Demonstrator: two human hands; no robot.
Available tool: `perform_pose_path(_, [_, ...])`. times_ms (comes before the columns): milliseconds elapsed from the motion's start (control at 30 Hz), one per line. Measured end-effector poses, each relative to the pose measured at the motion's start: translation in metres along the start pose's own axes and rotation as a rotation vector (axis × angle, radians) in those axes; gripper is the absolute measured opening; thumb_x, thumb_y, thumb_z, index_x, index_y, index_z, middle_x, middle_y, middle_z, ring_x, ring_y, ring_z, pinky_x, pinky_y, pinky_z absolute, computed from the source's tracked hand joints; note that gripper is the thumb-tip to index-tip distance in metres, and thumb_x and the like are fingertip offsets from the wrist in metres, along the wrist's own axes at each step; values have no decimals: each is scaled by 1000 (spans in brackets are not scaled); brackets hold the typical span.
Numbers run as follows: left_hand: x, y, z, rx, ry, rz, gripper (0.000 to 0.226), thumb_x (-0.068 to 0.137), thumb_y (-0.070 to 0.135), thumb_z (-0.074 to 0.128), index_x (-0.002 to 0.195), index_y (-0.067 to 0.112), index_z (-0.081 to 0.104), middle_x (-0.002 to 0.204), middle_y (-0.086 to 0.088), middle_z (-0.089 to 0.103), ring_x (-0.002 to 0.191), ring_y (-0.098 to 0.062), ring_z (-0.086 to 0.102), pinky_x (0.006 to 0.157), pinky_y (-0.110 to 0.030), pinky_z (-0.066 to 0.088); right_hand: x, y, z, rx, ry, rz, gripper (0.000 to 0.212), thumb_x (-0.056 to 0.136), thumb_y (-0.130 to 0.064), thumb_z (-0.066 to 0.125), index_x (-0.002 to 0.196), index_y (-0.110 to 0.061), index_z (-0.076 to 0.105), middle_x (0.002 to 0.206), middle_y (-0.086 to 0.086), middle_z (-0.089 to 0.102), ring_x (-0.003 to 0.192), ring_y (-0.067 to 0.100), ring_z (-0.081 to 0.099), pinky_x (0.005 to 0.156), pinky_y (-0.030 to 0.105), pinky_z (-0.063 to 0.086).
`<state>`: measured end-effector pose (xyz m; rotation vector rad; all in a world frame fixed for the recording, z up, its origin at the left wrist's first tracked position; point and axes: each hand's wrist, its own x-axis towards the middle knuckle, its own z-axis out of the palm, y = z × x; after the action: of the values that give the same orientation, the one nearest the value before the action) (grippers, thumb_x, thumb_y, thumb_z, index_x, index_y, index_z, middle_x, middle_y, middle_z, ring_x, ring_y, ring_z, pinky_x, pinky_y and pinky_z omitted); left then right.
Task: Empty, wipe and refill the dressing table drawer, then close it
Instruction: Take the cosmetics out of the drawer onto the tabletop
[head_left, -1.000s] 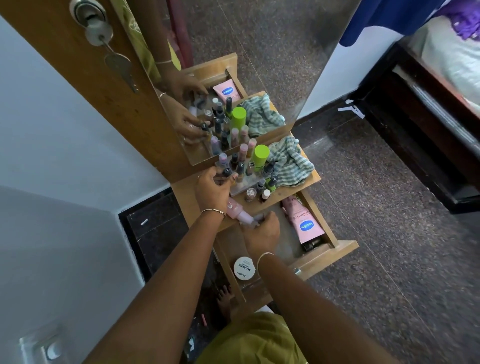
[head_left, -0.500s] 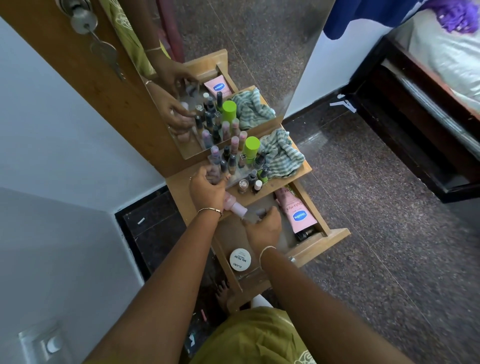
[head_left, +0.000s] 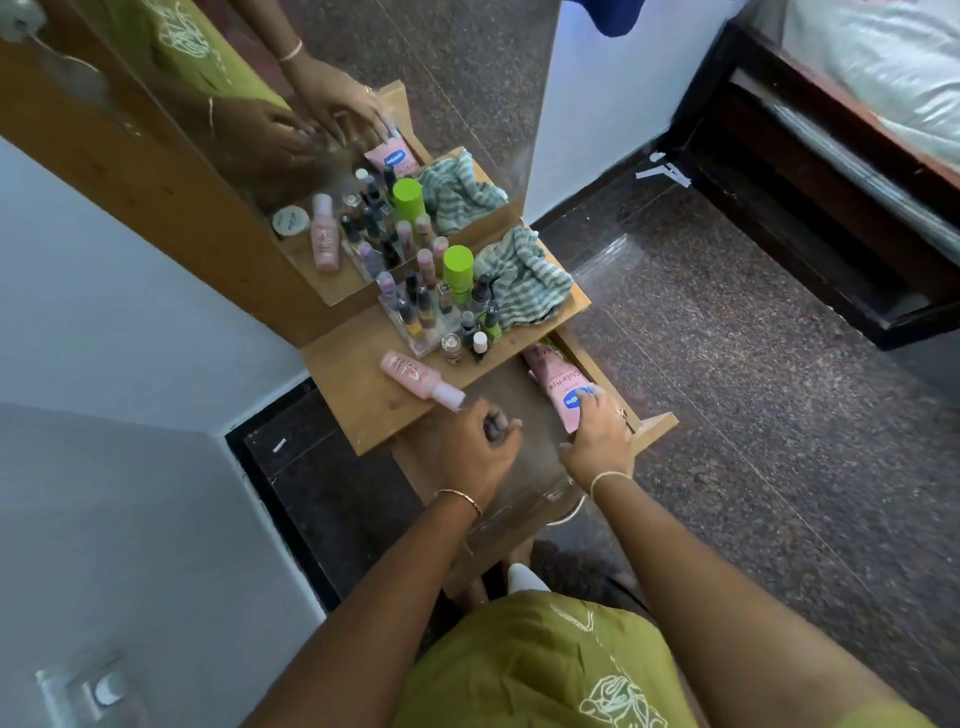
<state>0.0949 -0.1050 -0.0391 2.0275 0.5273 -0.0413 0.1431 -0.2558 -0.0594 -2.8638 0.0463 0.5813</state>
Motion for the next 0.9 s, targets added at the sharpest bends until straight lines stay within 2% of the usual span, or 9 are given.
perform_pose_path(133, [3, -11, 20, 106, -312, 37, 14, 78, 19, 69, 82, 20, 56, 74, 5, 62, 69, -13, 60, 71, -37, 55, 13, 10, 0, -113, -108, -58, 60, 74, -14, 74, 124, -16, 41, 128, 7, 45, 115, 27, 50, 91, 37, 46])
perform_pose_path(200, [6, -16, 29, 156, -382, 20, 16, 79, 16, 69, 91, 18, 58, 82, 2, 63, 71, -12, 58, 76, -35, 54, 19, 13, 4, -161, -127, -93, 59, 76, -13, 72, 125, -15, 39, 126, 8, 46, 115, 27, 50, 92, 36, 47])
perform_pose_path(300, [11, -19, 40, 75, -366, -143, 20, 81, 13, 68, 99, 15, 59, 85, 4, 62, 76, -10, 57, 76, -23, 49, 26, 16, 9, -255, -107, -170, 56, 79, -9, 66, 128, -12, 39, 128, 9, 43, 114, 26, 49, 90, 37, 49])
perform_pose_path(367, [16, -21, 46, 1, -341, -243, 22, 83, 9, 66, 103, 10, 59, 81, 8, 57, 75, -7, 56, 71, -15, 44, 30, 18, 12, -290, -86, -193, 53, 80, -5, 64, 127, -12, 39, 127, 10, 42, 110, 26, 51, 82, 35, 51])
perform_pose_path(467, [21, -24, 51, -44, -315, -309, 25, 85, 5, 64, 109, 2, 58, 78, 9, 55, 70, 0, 52, 64, -5, 42, 34, 20, 16, -356, -56, -219, 62, 80, -3, 64, 133, -10, 34, 127, 11, 42, 106, 25, 53, 72, 33, 49])
perform_pose_path(567, [24, -27, 52, -45, -306, -343, 27, 86, 5, 63, 112, 0, 57, 82, 5, 57, 70, -2, 53, 62, -2, 41, 38, 21, 19, -392, -41, -248, 67, 82, -2, 61, 139, -6, 26, 127, 13, 42, 106, 26, 53, 74, 33, 49])
perform_pose_path(700, [29, -28, 53, -13, -332, -371, 31, 87, 7, 63, 116, 1, 57, 102, -10, 63, 89, -12, 56, 73, -12, 44, 42, 22, 18, -352, -26, -250, 60, 86, -5, 57, 139, -5, 28, 125, 11, 45, 106, 26, 54, 78, 34, 48])
perform_pose_path(800, [33, -27, 54, 16, -365, -403, 33, 88, 11, 63, 119, 4, 56, 112, -11, 64, 103, -18, 60, 88, -23, 43, 45, 25, 18, -335, -23, -284, 60, 87, -13, 59, 138, -4, 31, 126, 12, 45, 107, 26, 54, 84, 33, 48])
perform_pose_path(900, [39, -24, 58, -3, -392, -446, 37, 90, 13, 59, 125, 4, 53, 118, -12, 62, 111, -23, 59, 96, -27, 43, 44, 30, 20, -335, -4, -317, 53, 88, -12, 56, 136, -6, 34, 127, 12, 45, 107, 27, 52, 85, 33, 47])
